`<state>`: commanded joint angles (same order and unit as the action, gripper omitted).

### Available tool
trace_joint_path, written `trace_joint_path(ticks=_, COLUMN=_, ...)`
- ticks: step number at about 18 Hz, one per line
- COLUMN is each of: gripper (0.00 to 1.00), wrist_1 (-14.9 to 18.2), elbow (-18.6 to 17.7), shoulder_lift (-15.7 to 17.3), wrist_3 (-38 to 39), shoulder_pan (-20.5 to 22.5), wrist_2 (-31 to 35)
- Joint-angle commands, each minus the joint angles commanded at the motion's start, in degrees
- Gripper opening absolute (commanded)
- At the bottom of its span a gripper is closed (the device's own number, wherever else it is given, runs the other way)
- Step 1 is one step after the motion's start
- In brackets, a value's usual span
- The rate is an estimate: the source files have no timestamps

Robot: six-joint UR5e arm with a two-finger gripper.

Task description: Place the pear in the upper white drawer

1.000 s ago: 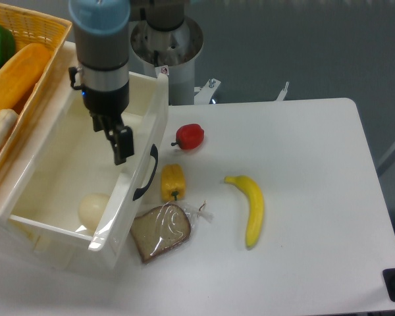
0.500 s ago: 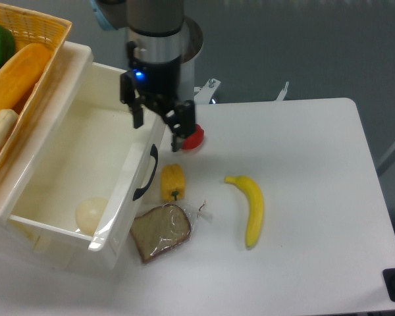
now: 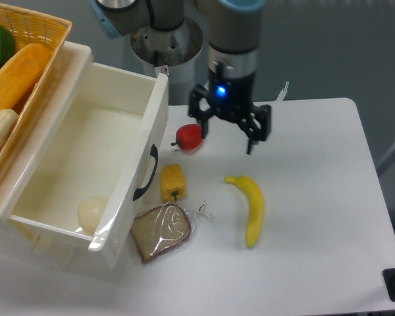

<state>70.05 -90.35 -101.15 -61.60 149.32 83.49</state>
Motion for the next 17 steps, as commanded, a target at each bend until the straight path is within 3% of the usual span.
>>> trace_joint_path(ticks=4, gripper=1.0, wrist_1=-1.1, elbow=0.7, shoulder_lift=-5.6, wrist_3=-6.8, shoulder_pan=0.7, wrist_2=6.3)
trace_joint_path(ticks=10, gripper=1.0, wrist_1=-3.1, elbow=2.3, shoulder_lift=-11.9, wrist_3=-14.9, shoulder_pan=3.4, wrist_2=6.7)
trace_joint_path(ticks=13, gripper=1.0, wrist_1=-3.2, elbow=4.1, shoulder_lift=-15.1, wrist_3=-15.4, shoulder_pan=3.5, wrist_2=6.9)
trace_joint_path(ticks=17, gripper=1.0, wrist_1=-3.4, elbow=5.1, shoulder_lift=-16.9, wrist_3=-15.6, shoulder_pan=3.7, wrist_2=6.8)
